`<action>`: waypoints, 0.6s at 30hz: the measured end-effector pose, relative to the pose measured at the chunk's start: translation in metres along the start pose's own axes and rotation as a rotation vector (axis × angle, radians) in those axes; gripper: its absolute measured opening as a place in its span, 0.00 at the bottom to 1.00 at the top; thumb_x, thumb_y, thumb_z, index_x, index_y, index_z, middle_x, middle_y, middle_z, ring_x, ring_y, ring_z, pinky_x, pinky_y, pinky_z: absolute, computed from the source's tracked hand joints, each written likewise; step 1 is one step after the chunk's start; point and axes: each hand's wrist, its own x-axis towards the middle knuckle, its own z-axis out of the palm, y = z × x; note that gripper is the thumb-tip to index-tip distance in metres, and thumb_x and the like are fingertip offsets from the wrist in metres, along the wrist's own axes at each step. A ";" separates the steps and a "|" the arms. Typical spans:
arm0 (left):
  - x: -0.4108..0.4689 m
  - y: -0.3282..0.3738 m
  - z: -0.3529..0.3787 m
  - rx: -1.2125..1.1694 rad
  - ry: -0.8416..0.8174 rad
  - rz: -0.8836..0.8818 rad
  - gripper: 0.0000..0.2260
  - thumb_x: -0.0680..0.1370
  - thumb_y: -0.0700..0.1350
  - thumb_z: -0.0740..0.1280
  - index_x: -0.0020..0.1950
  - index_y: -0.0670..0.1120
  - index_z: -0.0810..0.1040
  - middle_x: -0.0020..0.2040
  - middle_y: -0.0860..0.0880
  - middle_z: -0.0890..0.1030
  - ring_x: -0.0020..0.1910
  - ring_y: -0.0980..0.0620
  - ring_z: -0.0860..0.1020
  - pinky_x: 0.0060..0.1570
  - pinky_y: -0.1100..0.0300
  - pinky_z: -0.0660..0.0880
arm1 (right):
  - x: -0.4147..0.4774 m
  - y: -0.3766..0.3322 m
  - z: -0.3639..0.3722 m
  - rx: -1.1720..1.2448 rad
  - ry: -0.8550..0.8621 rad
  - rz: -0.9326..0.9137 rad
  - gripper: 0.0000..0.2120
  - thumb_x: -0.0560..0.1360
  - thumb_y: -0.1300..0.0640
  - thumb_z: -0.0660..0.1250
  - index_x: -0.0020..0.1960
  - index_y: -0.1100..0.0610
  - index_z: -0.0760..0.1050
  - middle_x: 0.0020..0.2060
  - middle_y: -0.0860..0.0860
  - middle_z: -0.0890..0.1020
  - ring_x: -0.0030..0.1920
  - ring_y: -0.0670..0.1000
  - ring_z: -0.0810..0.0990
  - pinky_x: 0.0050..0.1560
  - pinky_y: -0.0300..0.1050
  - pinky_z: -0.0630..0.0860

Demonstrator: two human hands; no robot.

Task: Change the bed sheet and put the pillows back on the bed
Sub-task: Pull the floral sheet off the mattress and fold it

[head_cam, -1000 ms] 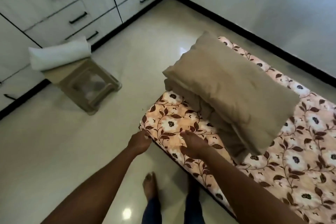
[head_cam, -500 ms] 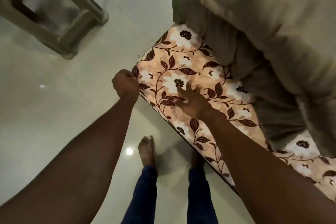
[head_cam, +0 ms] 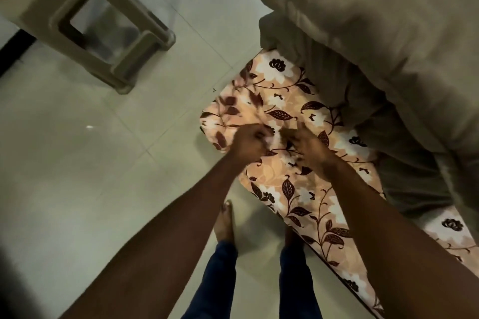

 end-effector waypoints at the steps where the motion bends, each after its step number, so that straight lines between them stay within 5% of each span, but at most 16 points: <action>1: -0.006 0.011 0.010 -0.072 -0.101 -0.020 0.06 0.75 0.27 0.69 0.44 0.37 0.80 0.35 0.46 0.80 0.31 0.57 0.79 0.33 0.63 0.79 | -0.002 0.001 -0.003 0.060 0.011 0.003 0.39 0.75 0.24 0.44 0.73 0.45 0.72 0.73 0.47 0.73 0.72 0.52 0.69 0.70 0.64 0.62; 4: -0.008 0.016 0.005 -0.172 -0.068 -0.092 0.06 0.74 0.31 0.74 0.42 0.41 0.82 0.38 0.45 0.83 0.35 0.52 0.82 0.39 0.59 0.82 | -0.007 0.003 0.002 0.117 0.056 0.002 0.38 0.76 0.25 0.44 0.73 0.46 0.73 0.73 0.48 0.73 0.74 0.51 0.68 0.68 0.59 0.63; 7: 0.005 -0.014 -0.027 0.086 0.528 -0.169 0.08 0.73 0.41 0.77 0.50 0.45 0.84 0.48 0.48 0.85 0.47 0.51 0.84 0.50 0.57 0.80 | -0.011 0.000 0.012 0.079 0.104 -0.004 0.36 0.79 0.29 0.45 0.72 0.48 0.74 0.73 0.48 0.74 0.72 0.51 0.69 0.66 0.56 0.63; 9: 0.012 -0.032 -0.047 0.226 0.753 -0.338 0.25 0.72 0.52 0.78 0.64 0.44 0.78 0.59 0.41 0.81 0.58 0.42 0.80 0.56 0.55 0.75 | -0.012 -0.001 0.015 0.058 0.120 -0.003 0.39 0.75 0.25 0.47 0.71 0.47 0.75 0.71 0.47 0.75 0.73 0.51 0.70 0.66 0.57 0.64; 11: 0.026 -0.046 -0.063 0.281 0.737 -0.376 0.31 0.71 0.55 0.78 0.68 0.43 0.75 0.63 0.38 0.78 0.63 0.38 0.77 0.60 0.52 0.72 | -0.014 -0.003 0.018 0.007 0.115 -0.012 0.45 0.66 0.18 0.49 0.68 0.44 0.77 0.69 0.46 0.78 0.71 0.52 0.72 0.67 0.58 0.66; 14: 0.045 -0.054 -0.078 0.390 0.778 -0.313 0.14 0.74 0.46 0.76 0.57 0.42 0.83 0.57 0.41 0.84 0.59 0.39 0.80 0.56 0.55 0.73 | -0.012 0.001 0.014 -0.016 0.114 -0.041 0.52 0.53 0.11 0.53 0.63 0.42 0.80 0.65 0.45 0.79 0.65 0.50 0.75 0.62 0.55 0.69; 18: 0.037 -0.034 -0.045 0.453 0.776 -0.222 0.09 0.77 0.38 0.68 0.55 0.41 0.85 0.54 0.41 0.85 0.56 0.41 0.81 0.53 0.56 0.72 | -0.019 0.009 0.002 0.134 0.101 -0.055 0.37 0.79 0.27 0.46 0.69 0.50 0.76 0.72 0.47 0.74 0.73 0.51 0.69 0.70 0.60 0.64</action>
